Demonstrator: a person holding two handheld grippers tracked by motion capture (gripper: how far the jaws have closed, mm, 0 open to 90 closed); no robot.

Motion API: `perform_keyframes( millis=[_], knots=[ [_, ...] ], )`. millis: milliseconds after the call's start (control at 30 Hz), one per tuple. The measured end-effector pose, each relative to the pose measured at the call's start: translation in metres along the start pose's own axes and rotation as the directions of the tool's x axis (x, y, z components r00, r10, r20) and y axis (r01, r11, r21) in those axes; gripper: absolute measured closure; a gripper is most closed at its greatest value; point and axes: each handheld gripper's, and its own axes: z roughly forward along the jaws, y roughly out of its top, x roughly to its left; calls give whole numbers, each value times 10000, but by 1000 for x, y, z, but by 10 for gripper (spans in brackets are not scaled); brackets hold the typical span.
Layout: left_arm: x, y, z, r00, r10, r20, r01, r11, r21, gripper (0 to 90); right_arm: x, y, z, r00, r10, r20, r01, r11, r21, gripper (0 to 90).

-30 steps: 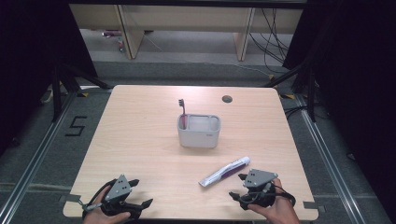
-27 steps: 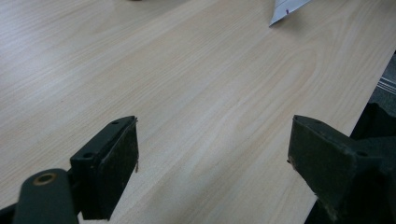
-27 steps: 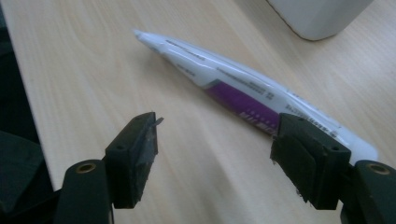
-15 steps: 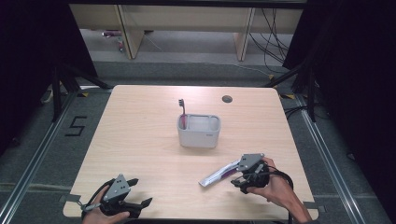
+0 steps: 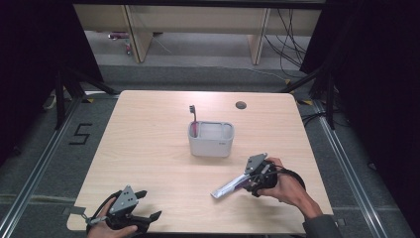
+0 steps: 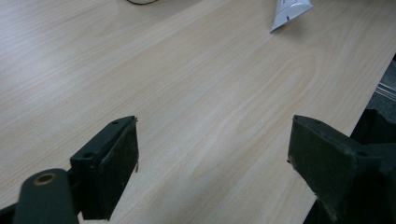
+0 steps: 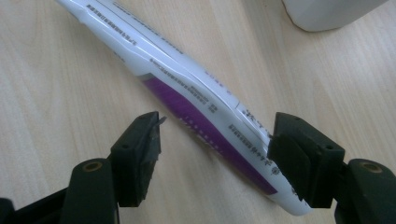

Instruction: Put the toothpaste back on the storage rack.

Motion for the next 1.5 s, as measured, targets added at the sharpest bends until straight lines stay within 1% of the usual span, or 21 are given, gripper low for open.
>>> perform_keyframes(
  millis=[233, 300, 367, 600, 667, 700, 733, 767, 833, 867, 1000, 1167, 1200, 1233, 1267, 1300, 1333, 1367, 1433, 1467, 1500],
  knots=[
    [-2, 0, 1, 9997, -211, 76, 212, 9996, -160, 157, -6, 8, 7, 9993, -118, -350, 131, 9992, 368, 338],
    [-2, 0, 1, 9998, -183, 89, 184, 9998, -122, 157, -9, 9, 10, 9978, -382, -539, 404, 9983, 412, 332],
    [-2, 0, 2, 9996, -223, 158, 225, 9997, -130, 157, -10, 9, 12, 9970, -140, -764, 172, 9990, 418, 328],
    [-3, -1, 1, 9997, -221, 137, 223, 9997, -141, 157, -13, 11, 19, 9949, -299, -964, 348, 9981, 503, 323],
    [-2, -1, 1, 9998, -140, 116, 141, 9999, -82, 157, -14, 12, 21, 9937, -385, -1053, 458, 9967, 676, 341],
    [-3, -1, 2, 9999, -152, 4, 152, 9998, -130, 157, -13, 13, 22, 9948, -207, -996, 292, 9960, 843, 355],
    [-3, -1, 1, 9999, -115, 38, 115, 9999, -48, 157, -14, 13, 23, 9932, -378, -1097, 474, 9951, 864, 356],
    [-4, -1, 1, 9999, -144, 42, 144, 9999, -42, 157, -13, 13, 22, 9941, -182, -1070, 286, 9950, 958, 364],
    [-3, 0, 1, 9999, -113, 8, 113, 9999, -7, 157, -13, 14, 22, 9925, -448, -1141, 553, 9944, 900, 396],
    [-2, 0, 0, 10000, 14, -26, -14, 9999, 114, 157, -13, 14, 21, 9924, -301, -1190, 423, 9940, 1012, 410],
    [-3, -1, 1, 9999, -121, -27, 121, 9999, 4, 158, -10, 13, 19, 9922, -174, -1232, 322, 9924, 1191, 429],
    [-3, -1, 1, 9998, -176, 26, 176, 9998, -61, 158, -7, 12, 20, 9873, -473, -1520, 691, 9875, 1414, 464],
    [-3, -1, 1, 9998, -176, 28, 176, 9998, -40, 158, -6, 12, 19, 9876, -331, -1535, 571, 9863, 1547, 470],
    [-3, -1, 1, 9998, -178, 41, 178, 9998, -53, 158, -6, 11, 19, 9892, -488, -1384, 723, 9828, 1699, 474],
    [-3, -1, 1, 9998, -173, 22, 173, 9998, -65, 158, -4, 11, 20, 9894, -285, -1422, 534, 9832, 1744, 479],
    [-4, -1, 0, 9999, -168, -31, 168, 9999, -21, 158, -4, 11, 20, 9850, -465, -1660, 738, 9841, 1618, 487],
    [-4, -1, 1, 9999, -157, -26, 157, 9999, -11, 158, -2, 12, 20, 9860, -435, -1607, 712, 9828, 1705, 496],
    [-4, -1, 1, 9999, -110, -47, 110, 9999, 40, 158, -4, 12, 21, 9851, -739, -1556, 1030, 9768, 1879, 504],
    [-4, -1, 1, 9999, -156, -20, 156, 9999, -21, 159, -1, 11, 22, 9864, -510, -1562, 846, 9726, 2165, 528],
    [-4, -1, 1, 9999, -156, -20, 156, 9999, -21, 159, -2, 12, 24, 9820, -802, -1711, 1163, 9702, 2126, 544],
    [-5, -1, 1, 9998, -186, -10, 186, 9998, -55, 159, -2, 12, 24, 9820, -802, -1711, 1163, 9702, 2126, 544]
  ],
)
